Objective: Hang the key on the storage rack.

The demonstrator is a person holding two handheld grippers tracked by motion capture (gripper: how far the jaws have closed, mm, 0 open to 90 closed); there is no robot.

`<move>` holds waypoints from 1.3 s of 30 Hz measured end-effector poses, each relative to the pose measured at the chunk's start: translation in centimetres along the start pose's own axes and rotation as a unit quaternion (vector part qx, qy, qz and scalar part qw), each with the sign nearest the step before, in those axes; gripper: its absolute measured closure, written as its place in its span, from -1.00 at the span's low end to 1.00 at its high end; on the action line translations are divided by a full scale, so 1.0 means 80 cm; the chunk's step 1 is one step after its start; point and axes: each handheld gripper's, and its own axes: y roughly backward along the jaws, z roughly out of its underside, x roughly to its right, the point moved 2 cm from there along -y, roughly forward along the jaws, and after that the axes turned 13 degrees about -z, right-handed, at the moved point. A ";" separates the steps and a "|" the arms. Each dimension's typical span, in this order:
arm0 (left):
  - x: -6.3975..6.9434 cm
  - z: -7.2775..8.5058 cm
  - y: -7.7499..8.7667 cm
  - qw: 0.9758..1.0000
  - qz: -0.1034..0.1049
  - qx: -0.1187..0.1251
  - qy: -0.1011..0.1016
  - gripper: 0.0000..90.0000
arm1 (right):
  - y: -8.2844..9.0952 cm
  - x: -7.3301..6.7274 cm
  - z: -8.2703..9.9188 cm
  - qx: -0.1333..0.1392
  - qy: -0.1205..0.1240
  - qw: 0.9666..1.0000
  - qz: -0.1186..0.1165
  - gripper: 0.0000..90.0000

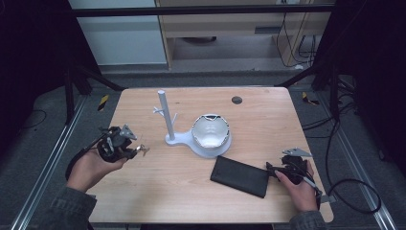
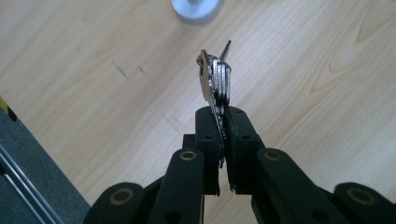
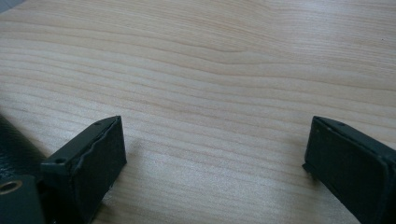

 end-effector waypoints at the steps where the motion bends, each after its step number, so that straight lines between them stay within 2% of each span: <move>1: -0.003 -0.007 0.005 1.000 -0.004 0.002 -0.001 0.88 | 0.000 0.000 0.000 0.000 0.000 1.000 0.000 -0.88; 7: -0.017 -0.046 0.029 1.000 -0.024 0.010 -0.010 0.87 | 0.000 -0.001 0.000 0.000 -0.001 1.000 -0.001 -0.88; 14: -0.027 -0.078 0.043 0.999 -0.039 0.007 -0.016 0.87 | -0.001 -0.002 0.000 -0.001 0.001 1.000 -0.003 -0.88; 23: -0.036 -0.093 0.043 0.999 -0.044 0.000 -0.015 0.87 | -0.001 -0.005 0.000 -0.002 0.002 1.000 -0.004 -0.88; 30: -0.042 -0.100 0.043 0.999 -0.047 0.001 -0.005 0.87 | -0.002 -0.006 -0.001 -0.001 0.001 1.000 -0.005 -0.88; 39: -0.042 -0.108 0.043 0.999 -0.048 -0.003 -0.015 0.87 | -0.002 -0.005 -0.001 -0.001 0.003 1.000 -0.004 -0.88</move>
